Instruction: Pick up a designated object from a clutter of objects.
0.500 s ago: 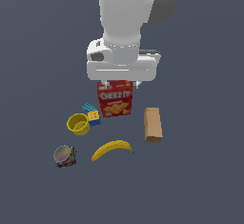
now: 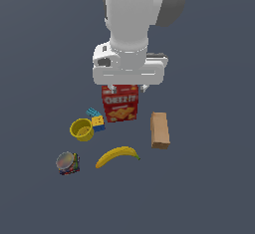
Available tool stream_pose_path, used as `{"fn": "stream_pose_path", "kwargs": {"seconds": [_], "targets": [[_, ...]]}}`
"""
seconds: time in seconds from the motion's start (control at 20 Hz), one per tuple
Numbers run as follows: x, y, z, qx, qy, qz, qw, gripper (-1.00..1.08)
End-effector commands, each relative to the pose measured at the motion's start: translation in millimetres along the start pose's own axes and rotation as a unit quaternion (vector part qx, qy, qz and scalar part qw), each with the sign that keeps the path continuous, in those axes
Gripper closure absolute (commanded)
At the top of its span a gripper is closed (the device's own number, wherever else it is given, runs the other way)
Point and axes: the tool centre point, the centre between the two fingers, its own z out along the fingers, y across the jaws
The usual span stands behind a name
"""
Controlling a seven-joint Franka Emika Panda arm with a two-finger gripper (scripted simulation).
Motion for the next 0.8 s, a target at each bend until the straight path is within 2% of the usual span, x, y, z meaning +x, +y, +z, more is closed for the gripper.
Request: {"fn": "stream_pose_path", "kwargs": {"seconds": [0.0, 0.4, 0.75], "targets": [[-1, -1, 1, 0.000, -0.003, -0.002, 1.0000, -0.92], [1, 0, 3, 0.001, -0.002, 0.004, 1.0000, -0.92], [11, 1, 12, 0.004, -0.001, 0.042, 0.9991, -0.92]]}}
